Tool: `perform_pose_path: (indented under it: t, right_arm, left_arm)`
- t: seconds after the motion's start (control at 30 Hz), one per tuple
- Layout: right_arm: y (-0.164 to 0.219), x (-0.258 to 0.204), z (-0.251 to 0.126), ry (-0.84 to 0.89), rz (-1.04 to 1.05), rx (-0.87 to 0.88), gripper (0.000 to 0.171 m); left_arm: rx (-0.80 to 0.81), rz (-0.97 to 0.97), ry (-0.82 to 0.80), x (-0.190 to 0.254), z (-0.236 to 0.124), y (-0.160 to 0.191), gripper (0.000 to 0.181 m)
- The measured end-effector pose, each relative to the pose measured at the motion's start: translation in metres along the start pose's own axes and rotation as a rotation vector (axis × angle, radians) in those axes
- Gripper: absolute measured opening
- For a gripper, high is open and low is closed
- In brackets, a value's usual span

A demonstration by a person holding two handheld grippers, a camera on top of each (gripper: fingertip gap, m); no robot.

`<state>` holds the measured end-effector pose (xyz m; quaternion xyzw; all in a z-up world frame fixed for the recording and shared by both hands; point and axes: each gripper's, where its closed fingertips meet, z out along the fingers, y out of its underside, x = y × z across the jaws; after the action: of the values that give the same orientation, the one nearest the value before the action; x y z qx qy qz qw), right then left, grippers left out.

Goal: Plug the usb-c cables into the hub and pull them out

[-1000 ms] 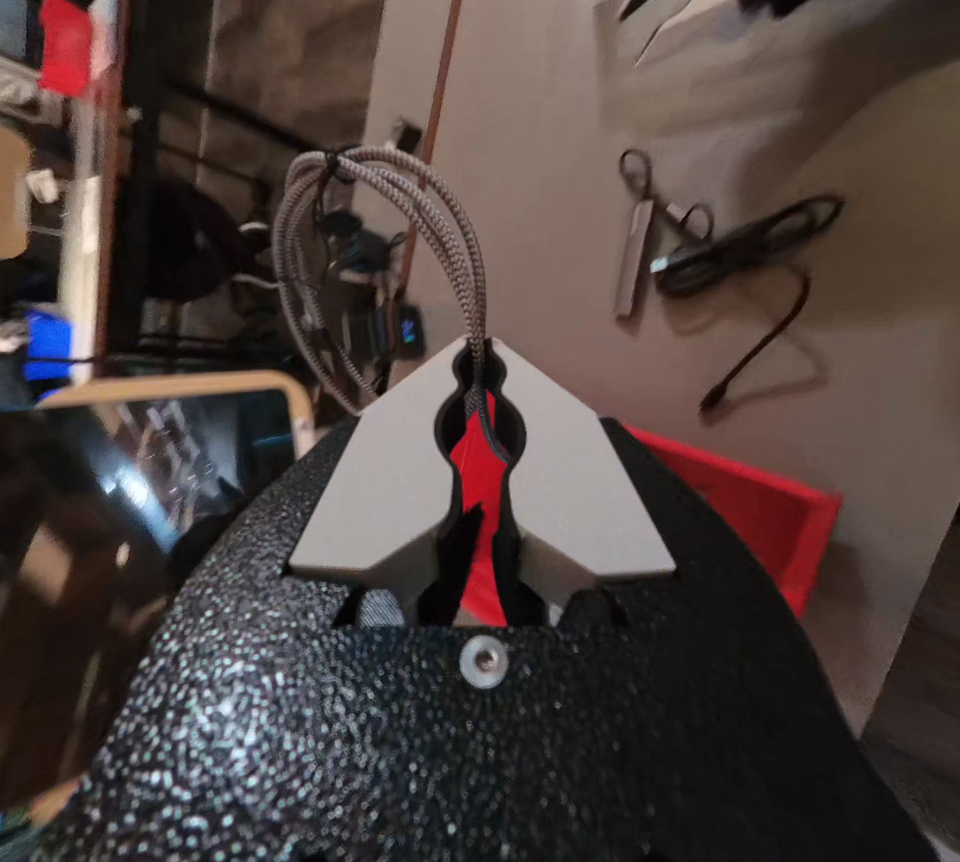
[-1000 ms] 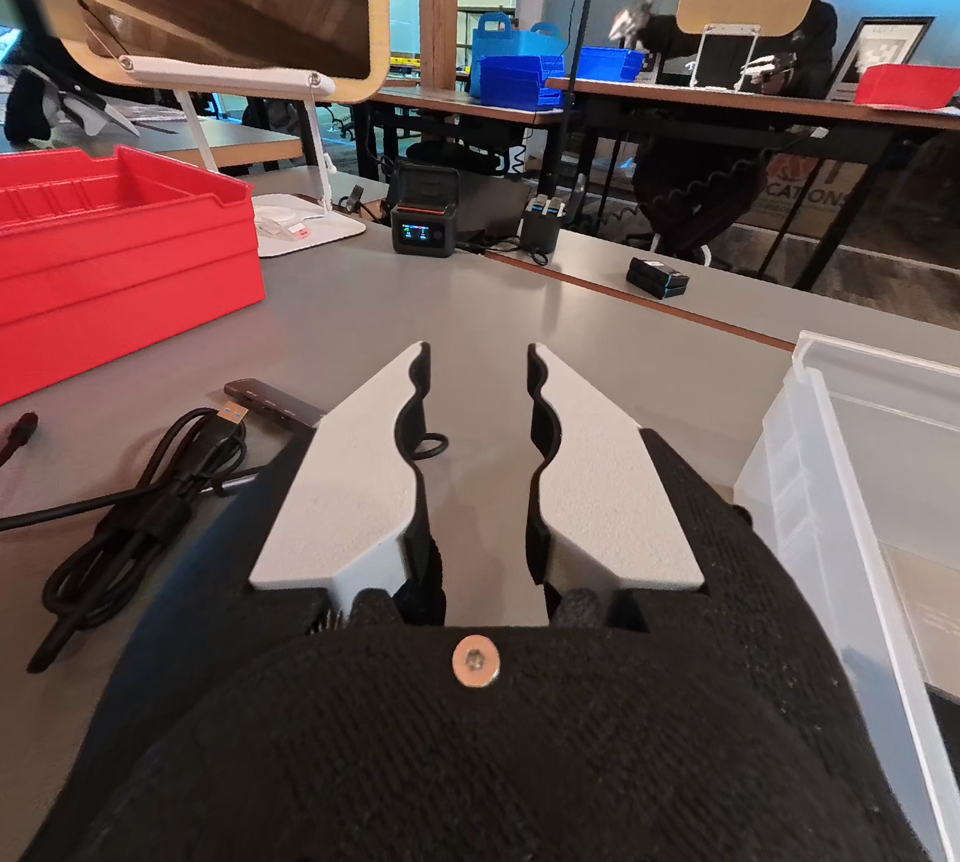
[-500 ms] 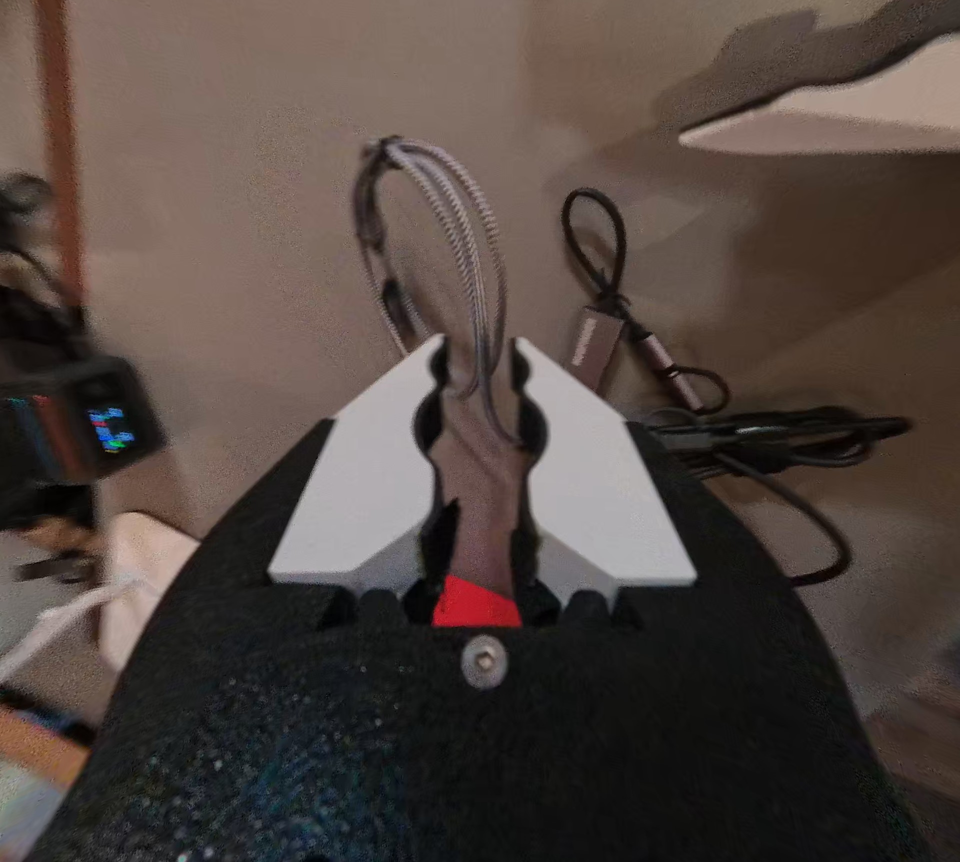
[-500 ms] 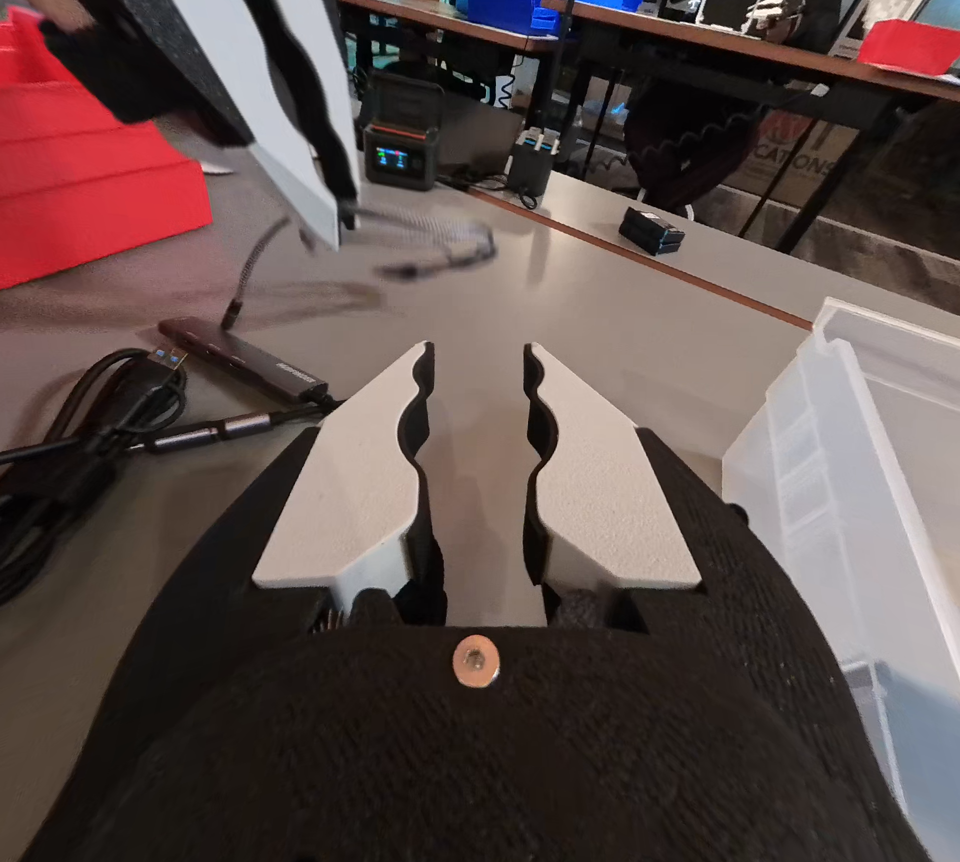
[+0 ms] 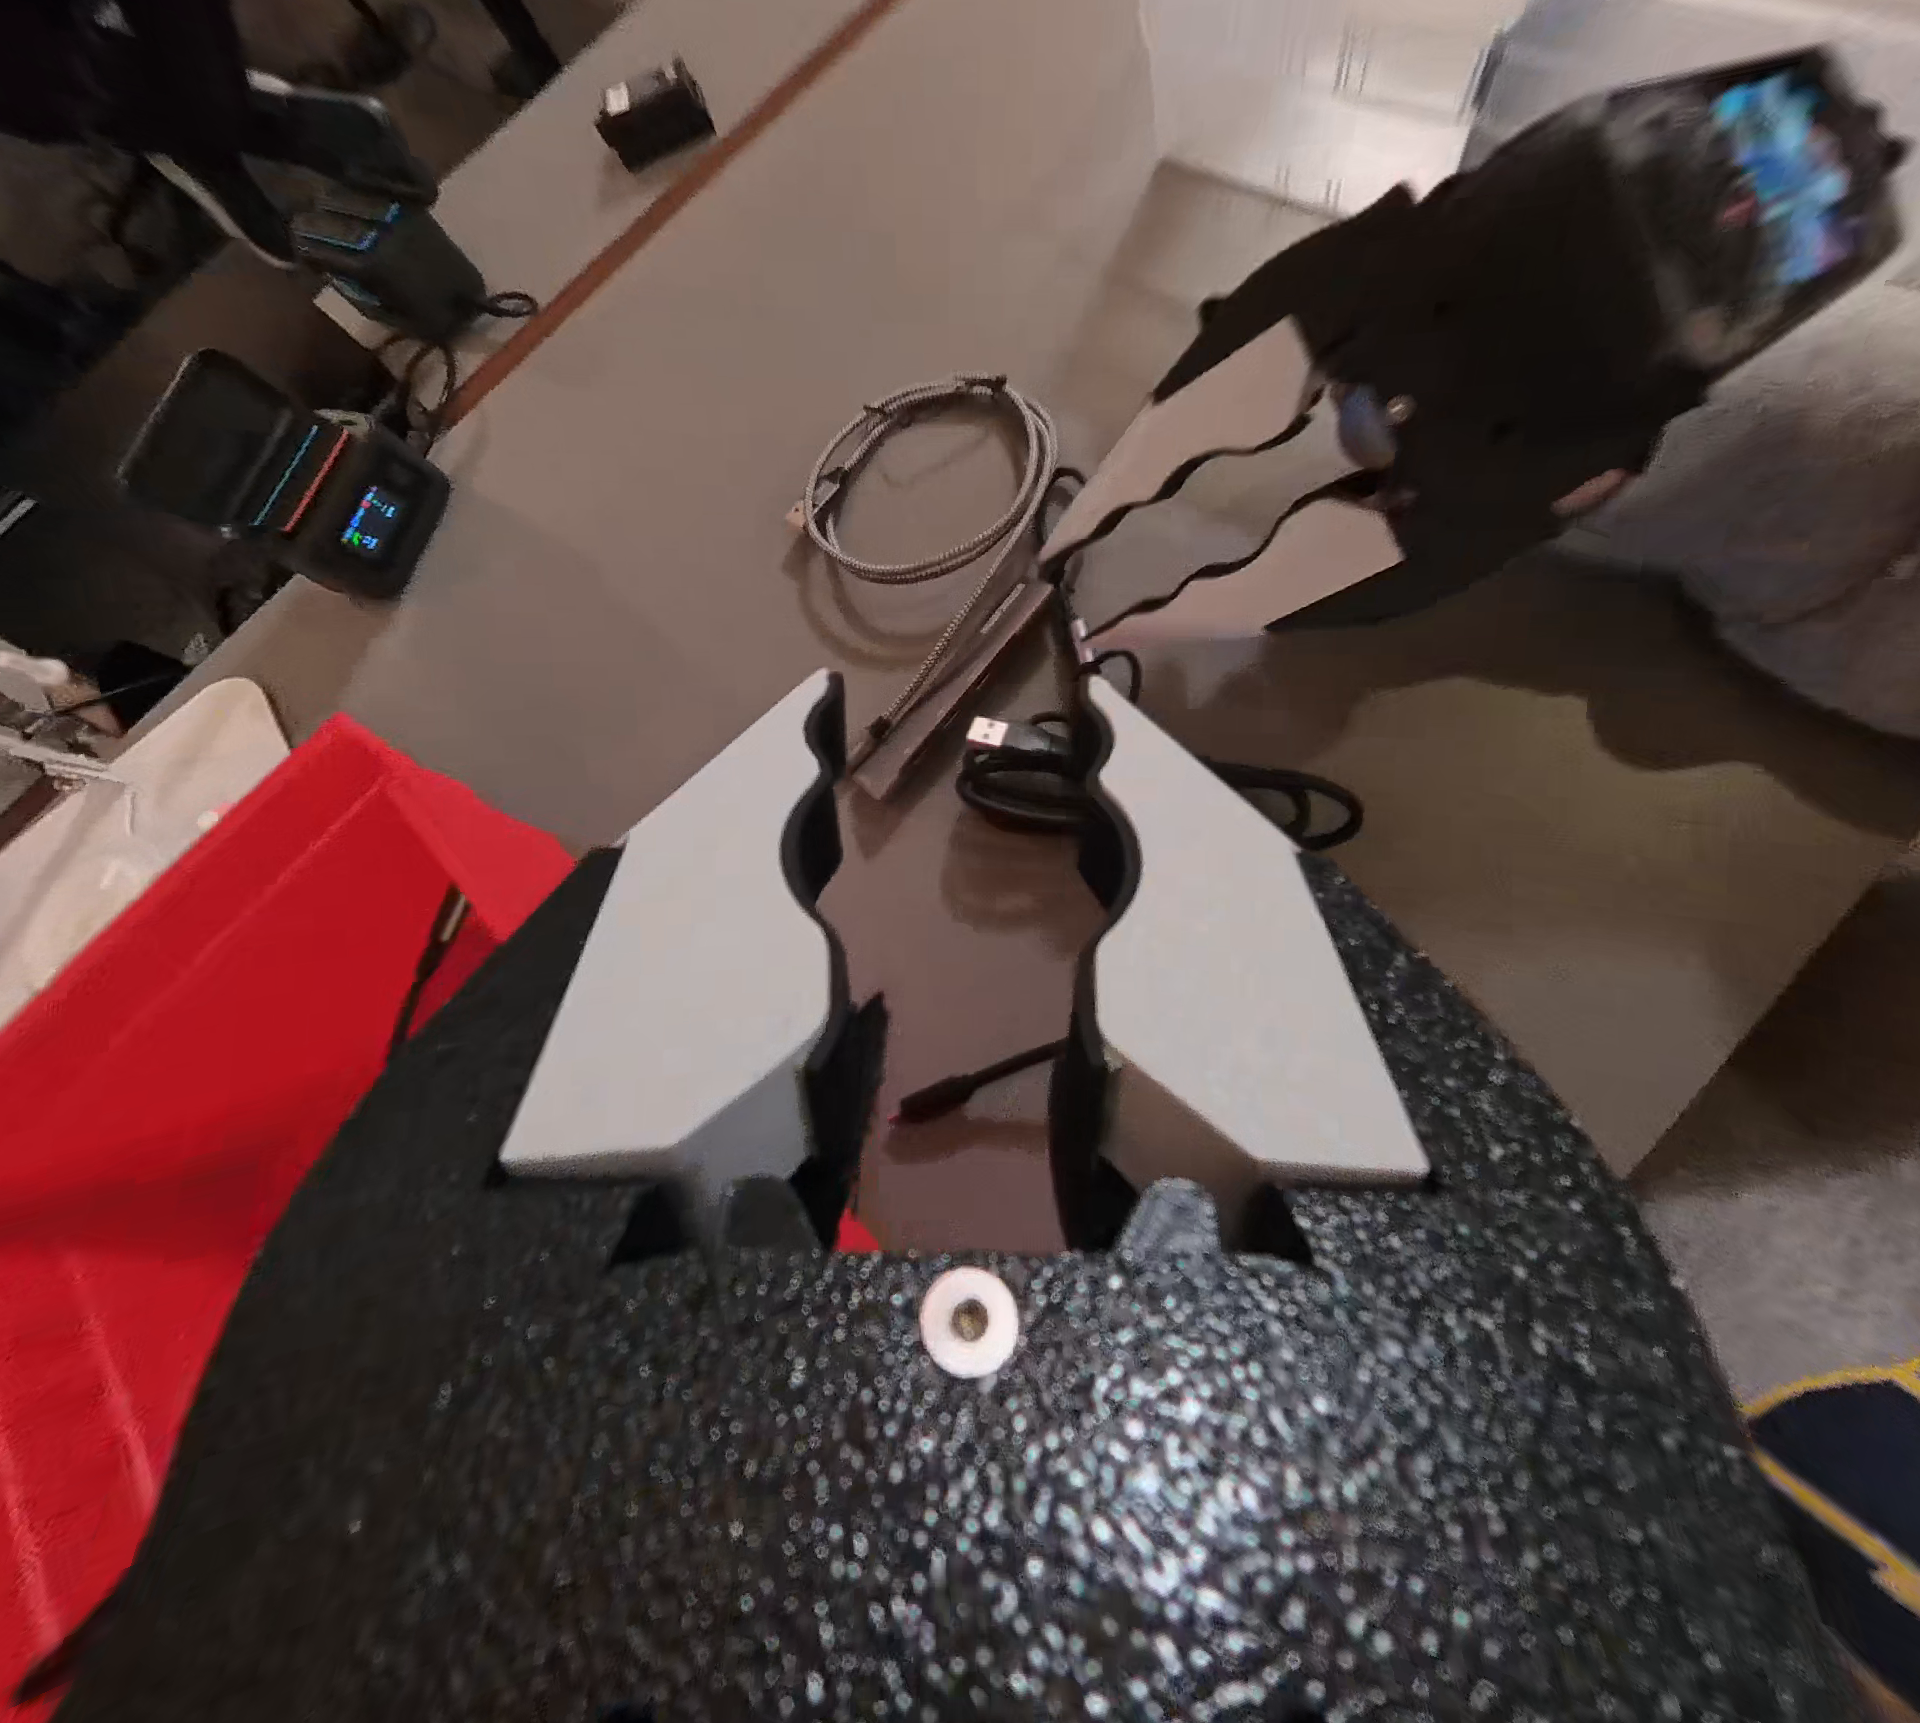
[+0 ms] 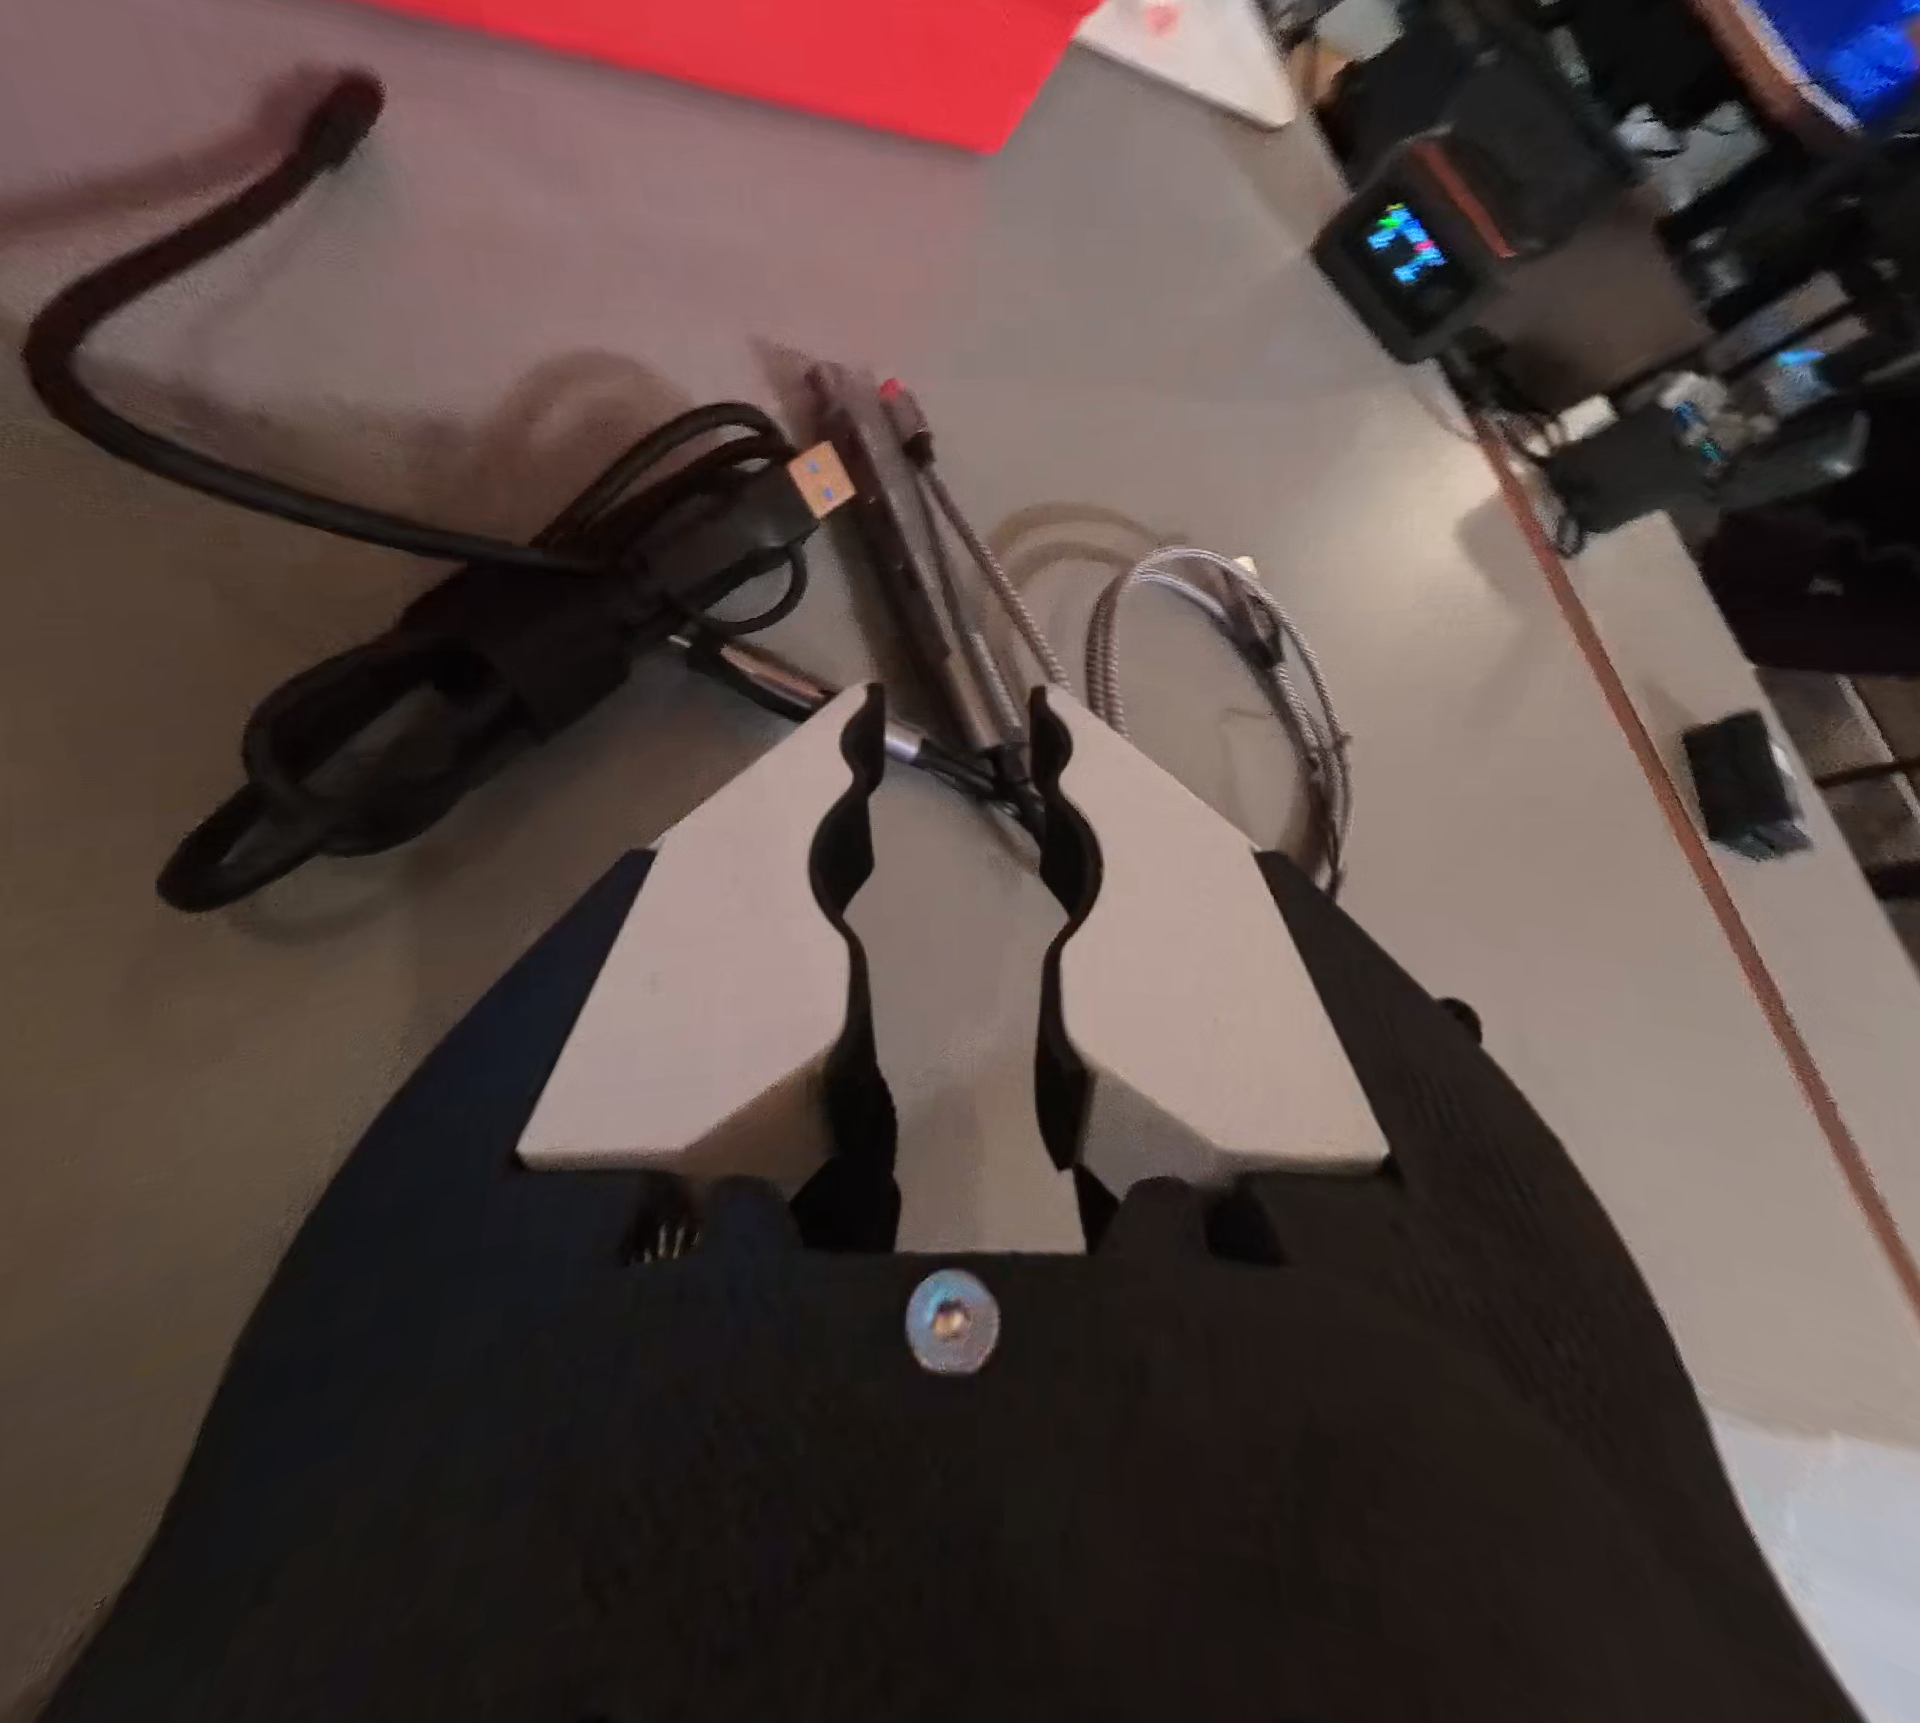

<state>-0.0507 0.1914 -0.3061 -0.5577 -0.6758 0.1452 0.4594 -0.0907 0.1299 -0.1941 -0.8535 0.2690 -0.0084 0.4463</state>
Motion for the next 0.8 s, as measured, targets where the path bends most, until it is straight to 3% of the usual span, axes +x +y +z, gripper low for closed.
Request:
perform_pose_path:
  t: [0.03, 0.3, 0.47, 0.57, 0.73, 0.8]
  right_arm:
    - [0.001, 0.0, 0.006, -0.007, -0.048, -0.036, 0.026]
    - [0.015, 0.002, 0.037, -0.128, -0.251, -0.303, 0.02]
    - [0.017, 0.008, 0.033, -0.145, -0.251, -0.318, 0.008]
    - [0.002, 0.007, 0.011, -0.205, -0.115, -0.199, 0.008]
    - [-0.045, -0.018, -0.049, -0.432, -0.034, 0.101, 0.007]
    - [-0.061, -0.032, -0.073, -0.537, -0.045, 0.198, 0.007]
  left_arm:
    - [0.036, -0.019, -0.007, 0.001, -0.003, 0.003, 0.039]
    - [0.121, -0.082, 0.041, 0.017, -0.012, 0.025, 0.032]
    - [0.139, -0.096, 0.055, 0.017, -0.012, 0.034, 0.033]
    - [0.153, -0.075, 0.045, 0.018, -0.008, 0.038, 0.041]
    - [0.193, 0.053, 0.033, 0.019, -0.001, 0.032, 0.085]
    - [0.204, 0.113, 0.068, 0.027, -0.001, 0.027, 0.081]
